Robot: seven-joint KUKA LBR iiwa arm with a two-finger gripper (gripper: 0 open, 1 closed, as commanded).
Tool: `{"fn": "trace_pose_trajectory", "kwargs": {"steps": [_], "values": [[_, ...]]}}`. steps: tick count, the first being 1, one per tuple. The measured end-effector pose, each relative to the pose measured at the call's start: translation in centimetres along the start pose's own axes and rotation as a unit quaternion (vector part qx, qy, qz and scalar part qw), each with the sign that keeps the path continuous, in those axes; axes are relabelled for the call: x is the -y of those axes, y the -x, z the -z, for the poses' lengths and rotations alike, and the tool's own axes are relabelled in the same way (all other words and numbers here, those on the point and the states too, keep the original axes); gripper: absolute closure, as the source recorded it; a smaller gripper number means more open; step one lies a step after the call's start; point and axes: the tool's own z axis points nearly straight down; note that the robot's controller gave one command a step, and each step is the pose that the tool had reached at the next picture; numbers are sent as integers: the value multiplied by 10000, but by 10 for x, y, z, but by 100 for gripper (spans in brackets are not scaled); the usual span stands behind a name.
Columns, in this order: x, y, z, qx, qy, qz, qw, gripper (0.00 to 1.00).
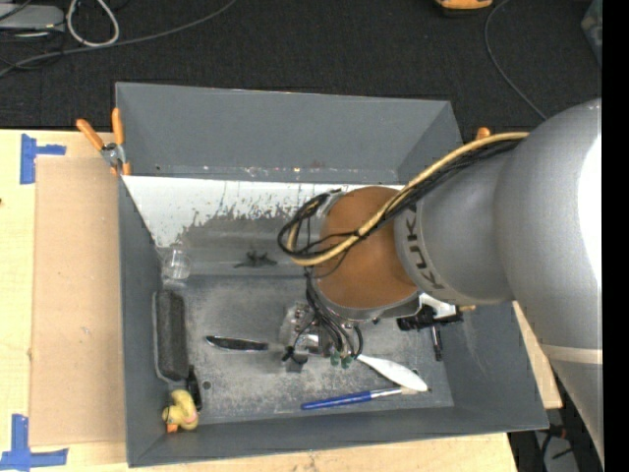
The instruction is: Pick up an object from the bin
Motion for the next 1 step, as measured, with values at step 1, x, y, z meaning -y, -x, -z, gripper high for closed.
{"fn": "trace_pose_trajectory", "kwargs": {"steps": [1], "values": [[1,-3,31,-52,-17,-6,10000,100]]}}
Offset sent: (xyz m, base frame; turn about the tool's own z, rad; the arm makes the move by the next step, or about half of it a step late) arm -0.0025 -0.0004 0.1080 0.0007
